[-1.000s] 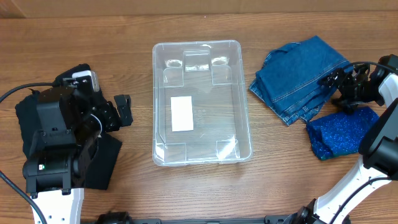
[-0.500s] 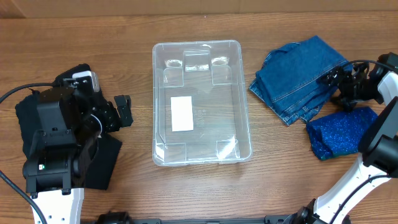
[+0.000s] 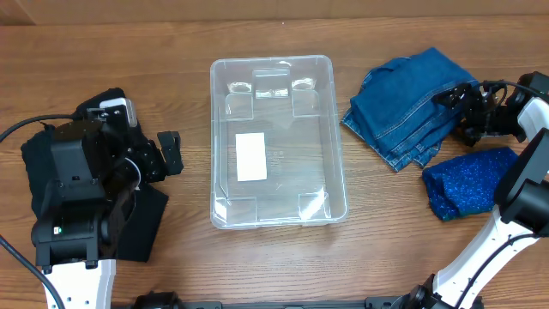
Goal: Pack container
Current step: 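Grasp the blue jeans edge with the right gripper and lift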
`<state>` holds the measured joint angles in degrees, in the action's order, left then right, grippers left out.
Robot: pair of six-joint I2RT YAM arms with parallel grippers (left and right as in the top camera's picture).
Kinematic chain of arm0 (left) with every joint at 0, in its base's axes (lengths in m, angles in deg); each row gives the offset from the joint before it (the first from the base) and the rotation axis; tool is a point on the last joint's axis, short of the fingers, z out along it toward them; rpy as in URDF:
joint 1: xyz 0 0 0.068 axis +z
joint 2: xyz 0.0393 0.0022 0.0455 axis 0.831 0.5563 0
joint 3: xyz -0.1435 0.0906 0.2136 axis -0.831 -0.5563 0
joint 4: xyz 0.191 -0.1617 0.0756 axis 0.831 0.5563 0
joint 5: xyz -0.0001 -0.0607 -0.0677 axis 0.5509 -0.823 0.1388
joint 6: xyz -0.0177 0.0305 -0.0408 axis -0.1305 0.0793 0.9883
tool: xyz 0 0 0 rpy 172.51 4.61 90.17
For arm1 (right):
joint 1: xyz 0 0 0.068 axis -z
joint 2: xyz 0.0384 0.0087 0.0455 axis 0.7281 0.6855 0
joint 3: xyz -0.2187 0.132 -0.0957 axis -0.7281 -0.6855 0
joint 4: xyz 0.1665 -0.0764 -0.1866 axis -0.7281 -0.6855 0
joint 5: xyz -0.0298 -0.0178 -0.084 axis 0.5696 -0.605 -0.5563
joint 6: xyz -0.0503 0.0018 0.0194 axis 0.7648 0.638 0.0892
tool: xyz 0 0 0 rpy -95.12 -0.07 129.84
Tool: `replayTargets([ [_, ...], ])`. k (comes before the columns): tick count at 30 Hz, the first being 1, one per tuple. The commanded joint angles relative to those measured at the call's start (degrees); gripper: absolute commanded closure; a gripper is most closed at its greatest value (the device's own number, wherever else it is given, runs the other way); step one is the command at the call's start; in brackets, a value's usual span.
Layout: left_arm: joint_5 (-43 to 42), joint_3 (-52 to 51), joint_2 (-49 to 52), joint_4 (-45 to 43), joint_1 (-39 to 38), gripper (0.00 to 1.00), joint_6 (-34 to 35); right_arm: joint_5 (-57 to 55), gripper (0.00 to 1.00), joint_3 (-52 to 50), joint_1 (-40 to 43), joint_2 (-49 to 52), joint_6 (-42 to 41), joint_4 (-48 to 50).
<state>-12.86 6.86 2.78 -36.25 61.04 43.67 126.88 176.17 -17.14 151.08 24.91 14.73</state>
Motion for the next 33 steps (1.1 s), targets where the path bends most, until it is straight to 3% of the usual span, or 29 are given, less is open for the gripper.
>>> replayTargets([
  [1, 0.63, 1.55, -0.17, -0.02, -0.37, 0.00, -1.31, -8.41, 0.00, -3.45, -3.02, 7.48, 0.00, -1.90],
  [18, 0.66, 1.55, -0.17, -0.04, -0.37, 0.00, -1.31, -4.33, 0.00, -3.43, 0.94, 7.45, 4.96, -9.55],
  [24, 0.63, 1.55, -0.15, -0.02, -0.37, 0.00, -1.29, 1.03, 0.00, -3.43, 2.05, 7.45, 6.01, -8.57],
  [33, 0.63, 1.55, -0.15, -0.04, -0.37, 0.00, -1.29, -1.14, 0.00, -3.43, -0.94, 7.48, 3.10, -5.01],
])
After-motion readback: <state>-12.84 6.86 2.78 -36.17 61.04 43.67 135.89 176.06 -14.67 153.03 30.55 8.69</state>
